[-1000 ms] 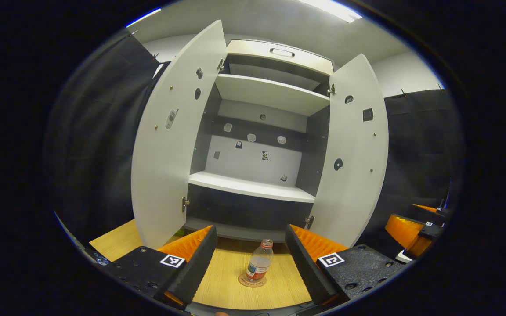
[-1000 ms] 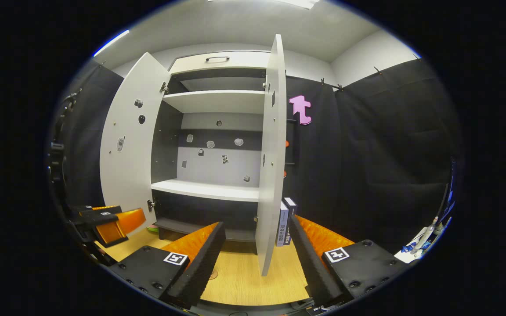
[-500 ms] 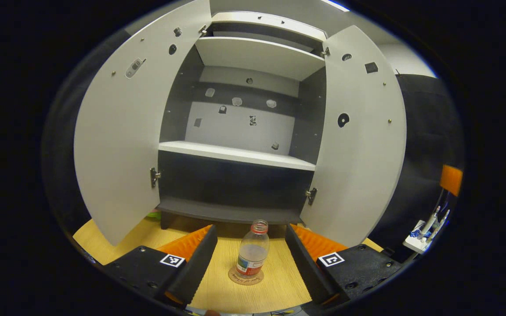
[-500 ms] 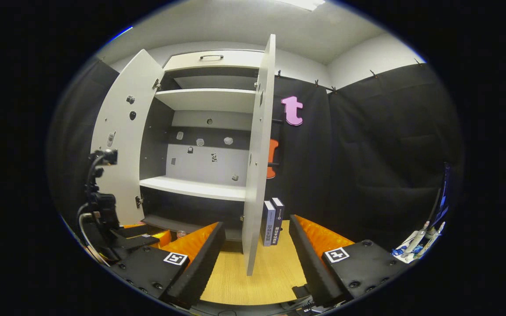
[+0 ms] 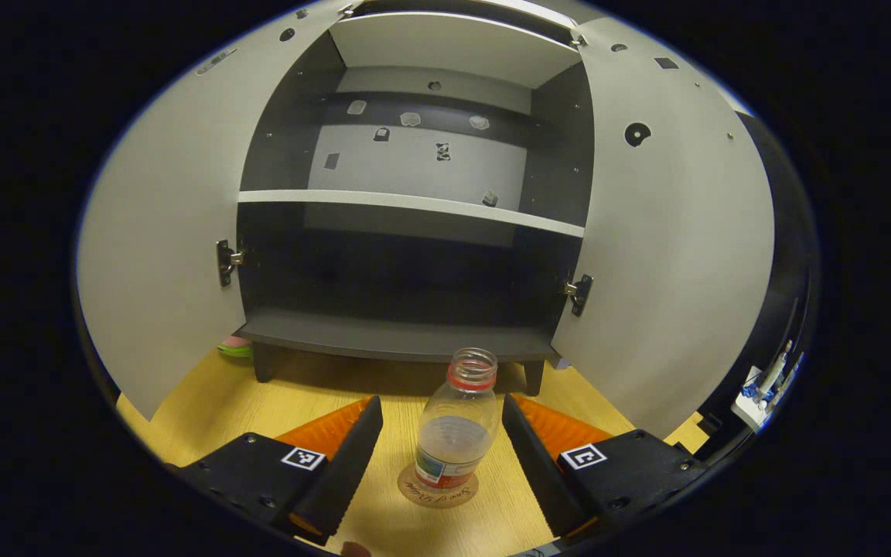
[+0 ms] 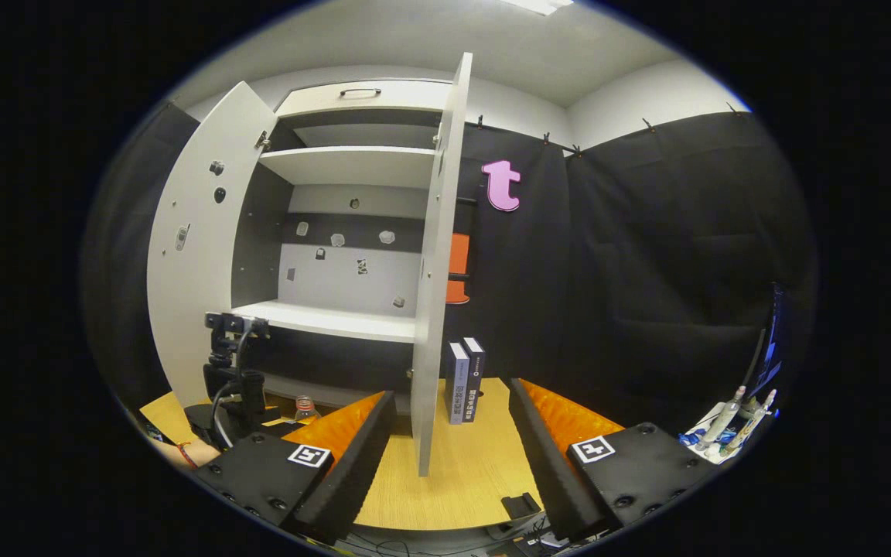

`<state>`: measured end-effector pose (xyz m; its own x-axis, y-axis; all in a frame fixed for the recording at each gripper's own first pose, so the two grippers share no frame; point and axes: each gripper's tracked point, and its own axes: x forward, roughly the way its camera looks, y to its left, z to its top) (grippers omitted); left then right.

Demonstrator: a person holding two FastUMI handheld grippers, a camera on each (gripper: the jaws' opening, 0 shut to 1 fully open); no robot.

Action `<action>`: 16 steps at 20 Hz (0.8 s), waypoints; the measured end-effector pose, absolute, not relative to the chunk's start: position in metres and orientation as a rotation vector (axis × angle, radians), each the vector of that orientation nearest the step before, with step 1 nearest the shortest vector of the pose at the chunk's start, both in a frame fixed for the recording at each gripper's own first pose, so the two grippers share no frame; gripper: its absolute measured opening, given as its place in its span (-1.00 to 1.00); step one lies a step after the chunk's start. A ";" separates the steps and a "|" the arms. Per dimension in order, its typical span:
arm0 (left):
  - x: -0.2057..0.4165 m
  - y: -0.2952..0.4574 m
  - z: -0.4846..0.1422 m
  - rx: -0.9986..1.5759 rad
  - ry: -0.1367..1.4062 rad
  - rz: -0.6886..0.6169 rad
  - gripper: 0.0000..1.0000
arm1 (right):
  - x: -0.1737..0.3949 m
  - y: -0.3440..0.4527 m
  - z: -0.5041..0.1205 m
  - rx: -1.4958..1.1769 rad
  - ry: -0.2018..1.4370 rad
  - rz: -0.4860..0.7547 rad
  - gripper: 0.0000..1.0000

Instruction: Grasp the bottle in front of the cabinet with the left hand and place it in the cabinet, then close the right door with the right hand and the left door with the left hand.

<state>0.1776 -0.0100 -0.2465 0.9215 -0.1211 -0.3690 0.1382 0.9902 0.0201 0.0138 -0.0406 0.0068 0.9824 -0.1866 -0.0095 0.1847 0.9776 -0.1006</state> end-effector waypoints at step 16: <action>0.198 -0.020 -0.314 0.050 0.521 -0.114 0.57 | -0.006 -0.086 -0.003 -0.136 0.077 -0.311 0.84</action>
<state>0.1978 -0.0196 -0.3144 0.8610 -0.0957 -0.4996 0.1211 0.9925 0.0187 -0.0062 -0.0864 -0.0035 0.9492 -0.3100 -0.0547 0.2996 0.9430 -0.1448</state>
